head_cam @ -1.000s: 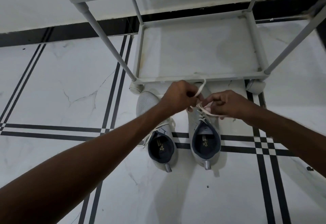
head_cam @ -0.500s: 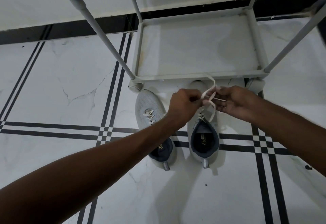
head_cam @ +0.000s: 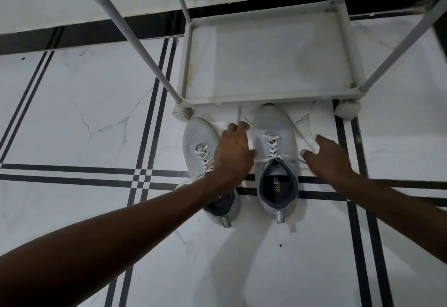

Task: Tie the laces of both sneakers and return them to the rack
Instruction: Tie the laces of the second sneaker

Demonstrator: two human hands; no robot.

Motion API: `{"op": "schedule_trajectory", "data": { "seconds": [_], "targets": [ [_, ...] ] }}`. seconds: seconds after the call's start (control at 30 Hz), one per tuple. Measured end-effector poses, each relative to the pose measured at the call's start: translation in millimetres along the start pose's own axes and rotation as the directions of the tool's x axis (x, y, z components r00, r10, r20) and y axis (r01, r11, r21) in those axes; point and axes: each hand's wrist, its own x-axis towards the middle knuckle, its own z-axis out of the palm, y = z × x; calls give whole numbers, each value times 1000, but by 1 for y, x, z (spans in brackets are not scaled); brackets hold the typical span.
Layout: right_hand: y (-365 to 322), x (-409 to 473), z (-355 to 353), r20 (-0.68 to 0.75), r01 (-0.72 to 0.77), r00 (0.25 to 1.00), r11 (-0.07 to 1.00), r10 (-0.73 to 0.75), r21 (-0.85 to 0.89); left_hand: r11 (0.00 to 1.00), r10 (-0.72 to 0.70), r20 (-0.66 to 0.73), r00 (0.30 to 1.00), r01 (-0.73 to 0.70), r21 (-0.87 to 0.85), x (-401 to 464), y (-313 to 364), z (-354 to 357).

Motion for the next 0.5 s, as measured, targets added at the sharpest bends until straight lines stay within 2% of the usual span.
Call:
{"op": "schedule_trajectory", "data": {
  "seconds": [0.07, 0.13, 0.23, 0.33, 0.43, 0.5],
  "targets": [
    [-2, -13, 8, -29, 268, 962, 961, -270, -73, 998, 45, 119, 992, -40, -43, -4, 7, 8],
    [-1, -14, 16, 16, 390, 921, 918, -390, -68, 996, 15, 183, 983, 1, -85, -4, 12, 15],
    [4, -4, 20, 25, 430, 903, 901, -429, -62, 995, -11, 160, 987, 27, -99, 0, 15, 18],
    [5, 2, 17, 18, 479, 878, 877, -478, -50, 996, 52, 146, 988, -41, -78, 5, 7, 20],
    [10, 9, 14, 56, 534, 845, 842, -531, -76, 948, 244, 202, 949, -277, 157, 4, -10, 23],
    [15, 14, 15, 113, 590, 808, 793, -579, -155, 893, 310, 264, 913, -375, 248, -1, -16, 23]
  ]
}}
